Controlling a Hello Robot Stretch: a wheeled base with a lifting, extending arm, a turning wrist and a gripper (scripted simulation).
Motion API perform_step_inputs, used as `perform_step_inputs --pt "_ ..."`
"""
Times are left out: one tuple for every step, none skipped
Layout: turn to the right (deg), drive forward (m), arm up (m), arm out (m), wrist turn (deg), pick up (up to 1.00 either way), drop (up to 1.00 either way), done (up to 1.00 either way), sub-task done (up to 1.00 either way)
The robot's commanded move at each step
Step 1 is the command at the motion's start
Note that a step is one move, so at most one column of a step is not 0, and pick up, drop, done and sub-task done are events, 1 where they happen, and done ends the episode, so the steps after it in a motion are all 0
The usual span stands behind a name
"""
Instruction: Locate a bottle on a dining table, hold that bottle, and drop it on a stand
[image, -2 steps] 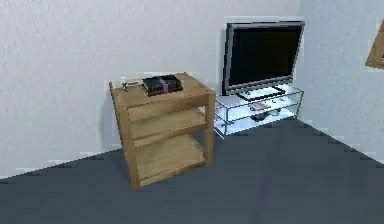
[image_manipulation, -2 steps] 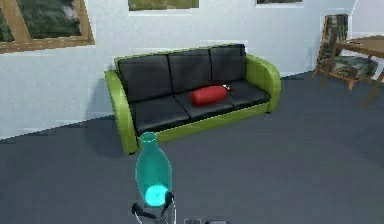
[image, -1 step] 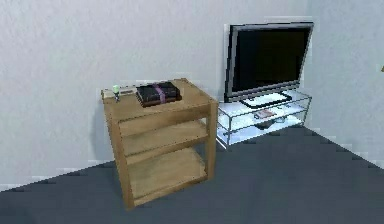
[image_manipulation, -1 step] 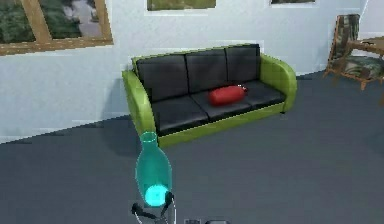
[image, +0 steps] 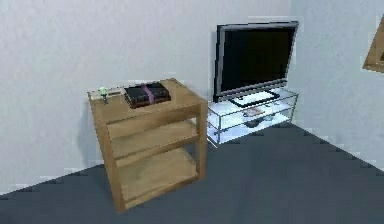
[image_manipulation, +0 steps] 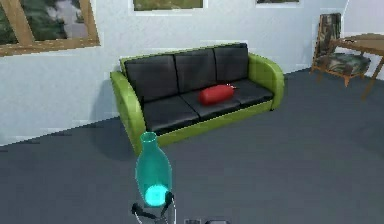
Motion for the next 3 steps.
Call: perform_step_inputs --pt "0.0 0.80 0.00 0.00 0.0 0.00 0.00 0.00 0.00" --pt "-45.0 0.00 0.00 0.00 0.0 0.00 0.00 0.00 0.00" --pt "-45.0 0.00 0.00 0.00 0.0 0.00 0.00 0.00 0.00"
